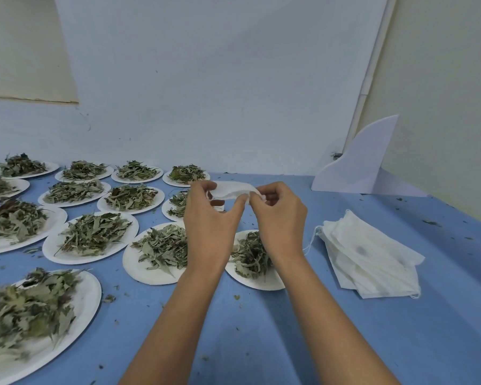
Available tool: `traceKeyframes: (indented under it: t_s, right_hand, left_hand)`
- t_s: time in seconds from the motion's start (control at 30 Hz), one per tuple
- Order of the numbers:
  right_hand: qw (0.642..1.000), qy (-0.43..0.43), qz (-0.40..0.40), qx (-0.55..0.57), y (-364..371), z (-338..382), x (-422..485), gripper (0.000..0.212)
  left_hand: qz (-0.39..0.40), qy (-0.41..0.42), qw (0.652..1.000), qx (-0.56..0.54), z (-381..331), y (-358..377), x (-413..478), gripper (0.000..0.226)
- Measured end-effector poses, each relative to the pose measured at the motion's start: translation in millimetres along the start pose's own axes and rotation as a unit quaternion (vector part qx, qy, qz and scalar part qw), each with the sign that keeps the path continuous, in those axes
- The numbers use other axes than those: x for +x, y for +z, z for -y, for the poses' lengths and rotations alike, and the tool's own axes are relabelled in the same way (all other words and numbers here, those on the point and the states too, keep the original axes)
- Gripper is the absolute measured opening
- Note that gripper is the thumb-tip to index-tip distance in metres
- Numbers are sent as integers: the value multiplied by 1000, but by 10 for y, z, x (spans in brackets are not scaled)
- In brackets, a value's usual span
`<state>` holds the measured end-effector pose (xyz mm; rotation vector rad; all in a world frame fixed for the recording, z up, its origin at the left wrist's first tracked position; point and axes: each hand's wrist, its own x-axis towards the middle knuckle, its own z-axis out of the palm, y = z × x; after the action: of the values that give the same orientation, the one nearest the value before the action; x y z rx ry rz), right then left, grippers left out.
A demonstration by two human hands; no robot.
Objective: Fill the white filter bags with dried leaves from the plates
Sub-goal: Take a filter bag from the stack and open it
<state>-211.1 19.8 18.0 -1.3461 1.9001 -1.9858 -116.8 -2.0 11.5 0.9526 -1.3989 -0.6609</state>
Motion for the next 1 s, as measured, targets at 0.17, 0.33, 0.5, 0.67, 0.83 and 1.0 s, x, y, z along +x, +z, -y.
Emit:
traceKeyframes:
  t_s: [0.17,0.33,0.5,0.67,0.83,1.0]
  right_hand:
    - [999,-45,2,-20,15,-11,-14,12]
    - [999,-37,-23,-5,-12,-44,6,14]
    - [996,71,12,62,-52,-39,52,12]
    - [904,282,103,304,-119,36,127,11]
    - [708,460,209,494,-176,81,193,11]
    - [733,427,307,431,-185,136,145,8]
  left_hand:
    - [-51,-15,999,-9,15,-37,23,15]
    - [-65,-40,997,-12,65,-100,74,5]
    - [35,-192,965,-178,22,-135,158,8]
    - [198,-356,821,-401,-30,-187,193,5]
    - [207,-414,706,-537,-47,-190,182,3]
    - [179,-410,733,-512,-68,-177,215,23]
